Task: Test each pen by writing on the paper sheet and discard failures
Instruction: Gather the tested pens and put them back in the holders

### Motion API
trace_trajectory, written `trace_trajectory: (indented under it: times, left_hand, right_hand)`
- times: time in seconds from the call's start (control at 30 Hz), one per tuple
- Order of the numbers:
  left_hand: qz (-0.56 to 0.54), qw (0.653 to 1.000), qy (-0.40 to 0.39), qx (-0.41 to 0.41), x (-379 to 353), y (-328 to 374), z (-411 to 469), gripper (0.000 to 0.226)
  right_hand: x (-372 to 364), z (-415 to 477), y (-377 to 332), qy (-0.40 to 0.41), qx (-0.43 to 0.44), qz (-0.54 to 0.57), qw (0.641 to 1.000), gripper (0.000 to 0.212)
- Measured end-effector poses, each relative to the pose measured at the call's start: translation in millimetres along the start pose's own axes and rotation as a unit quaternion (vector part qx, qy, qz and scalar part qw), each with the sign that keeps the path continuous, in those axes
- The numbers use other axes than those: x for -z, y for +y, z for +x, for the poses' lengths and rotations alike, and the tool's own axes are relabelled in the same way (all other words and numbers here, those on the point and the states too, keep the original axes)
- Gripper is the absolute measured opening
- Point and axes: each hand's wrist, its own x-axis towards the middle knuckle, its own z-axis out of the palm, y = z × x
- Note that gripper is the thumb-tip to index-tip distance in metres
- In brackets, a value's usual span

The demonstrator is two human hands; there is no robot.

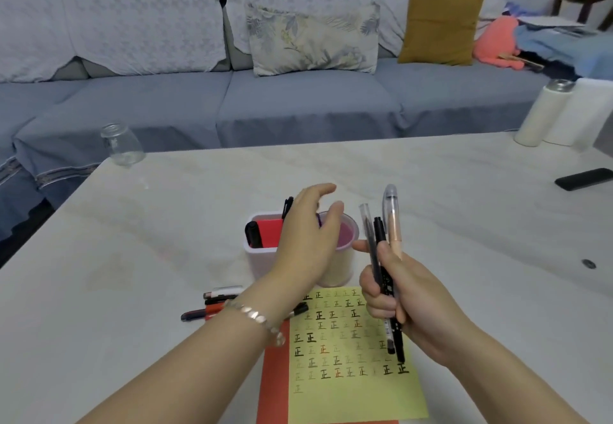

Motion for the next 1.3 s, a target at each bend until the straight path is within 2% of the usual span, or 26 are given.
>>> trace_trajectory:
  times: [0.1, 0.13, 0.2, 0.3, 0.47, 0.57, 0.7, 0.77, 0.83, 0.9, 0.93, 1.0, 1.07, 1.13, 1.23, 1.3]
  left_hand:
    - [-0.158, 0.973, -0.125, 0.111, 8.7, 21.8, -12.1, 0.020]
    - [-0.166, 0.964, -0.159, 0.131, 12.1, 24.8, -16.2, 0.021]
    - [-0.176, 0.957, -0.177, 0.148, 17.8, 25.0, -22.3, 0.017]
    - [-0.166, 0.960, -0.139, 0.177, 25.3, 16.5, -24.4, 0.018]
    - [-0.179, 0.968, -0.019, 0.173, 33.6, 4.8, -29.3, 0.019]
    - [-0.185, 0.970, 0.054, 0.150, 48.0, -3.9, -30.6, 0.013]
    - [-0.156, 0.972, 0.094, 0.150, 69.8, -20.2, -30.8, 0.010]
    - [-0.142, 0.973, 0.111, 0.144, 78.0, -25.5, -31.9, 0.010]
    - [-0.139, 0.973, 0.125, 0.138, 84.8, -28.8, -34.1, 0.010]
    - [-0.142, 0.971, 0.135, 0.139, 90.0, -31.7, -35.8, 0.010]
    - [-0.142, 0.970, 0.140, 0.141, 91.8, -33.0, -36.0, 0.009]
    - [-0.144, 0.968, 0.147, 0.140, 94.4, -34.3, -36.0, 0.010]
    - [-0.151, 0.968, 0.143, 0.138, 93.7, -34.6, -35.9, 0.012]
    - [-0.154, 0.969, 0.134, 0.136, 89.5, -33.4, -35.0, 0.016]
    - [-0.162, 0.970, 0.133, 0.126, 79.8, -27.9, -29.5, 0.021]
    - [-0.199, 0.963, 0.133, 0.120, 73.4, -19.7, -25.1, 0.021]
  right_hand:
    - [-6.1, 1.1, 1.1, -0.029, -0.004, 0.000, 1.000, 0.050]
    - [-9.0, 2.0, 1.5, -0.037, -0.011, 0.005, 0.999, 0.050]
    - [-14.7, 4.5, 2.0, -0.048, -0.023, 0.025, 0.998, 0.047]
    - [-19.2, 11.9, 8.7, -0.028, -0.006, -0.013, 1.000, 0.043]
    - [-24.6, 23.1, 19.1, 0.045, 0.046, -0.218, 0.974, 0.027]
    - [-34.2, 31.8, 0.4, 0.072, 0.090, -0.230, 0.966, 0.017]
    - [-54.6, 57.3, -23.3, 0.098, 0.181, -0.263, 0.943, 0.008]
    - [-68.4, 73.4, -25.5, 0.112, 0.222, -0.283, 0.926, 0.010]
    - [-83.0, 87.2, -20.2, 0.111, 0.211, -0.317, 0.918, 0.011]
    - [-90.8, 98.8, -5.5, 0.101, 0.158, -0.369, 0.910, 0.005]
    - [-91.4, 102.6, 1.7, 0.101, 0.135, -0.391, 0.905, 0.009]
    - [-89.0, 105.3, 11.2, 0.100, 0.115, -0.398, 0.905, 0.016]
    - [-84.8, 98.8, 11.6, 0.099, 0.133, -0.390, 0.906, 0.017]
    - [-77.6, 88.5, 8.9, 0.111, 0.160, -0.373, 0.907, 0.028]
    - [-65.0, 70.7, -1.0, 0.127, 0.229, -0.327, 0.908, 0.026]
    - [-58.7, 58.0, -9.9, 0.102, 0.242, -0.282, 0.923, 0.025]
